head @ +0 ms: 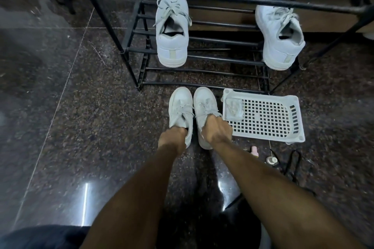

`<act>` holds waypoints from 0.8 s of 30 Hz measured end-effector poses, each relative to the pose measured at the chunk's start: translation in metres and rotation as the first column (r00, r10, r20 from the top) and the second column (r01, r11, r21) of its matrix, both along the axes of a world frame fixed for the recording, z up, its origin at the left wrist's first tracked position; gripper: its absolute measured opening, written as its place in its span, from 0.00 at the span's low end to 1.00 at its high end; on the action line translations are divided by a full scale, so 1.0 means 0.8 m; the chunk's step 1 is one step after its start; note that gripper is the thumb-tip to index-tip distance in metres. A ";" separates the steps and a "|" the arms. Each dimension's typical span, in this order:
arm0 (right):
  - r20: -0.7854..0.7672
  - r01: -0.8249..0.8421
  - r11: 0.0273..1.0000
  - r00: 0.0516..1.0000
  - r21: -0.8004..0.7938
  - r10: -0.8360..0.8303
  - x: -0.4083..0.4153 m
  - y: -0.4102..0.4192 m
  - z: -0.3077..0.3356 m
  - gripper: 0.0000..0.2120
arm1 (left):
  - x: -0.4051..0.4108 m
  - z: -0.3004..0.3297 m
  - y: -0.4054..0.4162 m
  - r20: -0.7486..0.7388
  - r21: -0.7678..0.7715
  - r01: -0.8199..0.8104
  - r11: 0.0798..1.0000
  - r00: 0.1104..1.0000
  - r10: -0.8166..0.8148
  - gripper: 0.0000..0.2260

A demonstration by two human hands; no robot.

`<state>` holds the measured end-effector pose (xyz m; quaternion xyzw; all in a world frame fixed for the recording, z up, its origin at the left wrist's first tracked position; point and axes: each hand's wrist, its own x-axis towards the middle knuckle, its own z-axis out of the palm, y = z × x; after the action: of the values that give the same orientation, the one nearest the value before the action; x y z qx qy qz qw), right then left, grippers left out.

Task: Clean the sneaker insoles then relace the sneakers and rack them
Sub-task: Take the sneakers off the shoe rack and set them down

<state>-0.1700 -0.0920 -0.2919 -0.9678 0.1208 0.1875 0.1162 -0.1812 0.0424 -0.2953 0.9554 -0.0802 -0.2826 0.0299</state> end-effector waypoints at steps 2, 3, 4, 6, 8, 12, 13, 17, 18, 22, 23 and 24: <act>-0.006 -0.017 1.000 1.000 0.012 0.017 0.000 -0.003 -0.001 0.12 | -0.001 -0.002 -0.001 -0.067 0.013 0.010 1.000 0.998 -0.009 0.15; -0.012 -0.027 0.999 1.000 0.025 0.027 0.000 -0.006 0.000 0.12 | -0.001 0.000 -0.001 -0.087 0.011 0.017 1.000 0.996 -0.016 0.16; -0.013 -0.030 0.999 0.999 0.042 0.030 0.002 -0.010 0.004 0.11 | 0.001 0.004 0.000 -0.087 0.008 0.037 0.999 0.996 -0.036 0.16; 0.016 -0.019 0.997 1.000 0.079 0.017 0.011 -0.021 0.020 0.11 | 0.010 0.019 0.001 -0.018 -0.001 0.076 0.997 0.997 -0.076 0.14; 0.112 0.007 0.996 0.994 0.092 -0.018 0.025 -0.038 0.046 0.12 | 0.028 0.044 0.002 0.141 -0.042 0.060 0.997 0.989 -0.053 0.12; 0.387 0.014 1.000 0.922 0.025 -0.023 0.063 -0.078 0.121 0.10 | 0.079 0.120 -0.005 0.508 -0.278 0.060 0.959 0.856 0.094 0.12; 0.464 -0.001 1.000 0.886 0.007 -0.002 0.073 -0.089 0.138 0.10 | 0.091 0.141 -0.007 0.580 -0.306 0.091 0.948 0.807 0.109 0.11; 0.658 -0.015 0.996 0.750 -0.083 0.067 0.110 -0.136 0.187 0.15 | 0.136 0.199 -0.010 0.756 -0.199 0.221 0.955 0.655 0.006 0.13; 0.657 0.016 0.992 0.750 -0.128 0.072 0.118 -0.149 0.192 0.17 | 0.146 0.204 -0.009 0.762 -0.132 0.223 0.966 0.646 -0.045 0.15; 0.472 0.138 0.956 0.881 -0.259 0.000 0.141 -0.192 0.191 0.23 | 0.177 0.202 -0.007 0.561 0.033 0.100 0.994 0.822 -0.101 0.23; 0.410 0.145 0.958 0.911 -0.246 -0.033 0.142 -0.199 0.186 0.23 | 0.181 0.198 -0.007 0.510 0.032 0.084 0.996 0.855 -0.089 0.23; 0.363 0.140 0.962 0.931 -0.236 -0.047 0.144 -0.204 0.180 0.24 | 0.186 0.193 -0.007 0.493 0.015 0.079 0.997 0.867 -0.076 0.23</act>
<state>-0.0551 -0.2555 -0.1477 -0.9856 0.1677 -0.0129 0.0181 -0.0327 0.0366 -0.1407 0.9918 -0.1243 -0.0301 -0.0003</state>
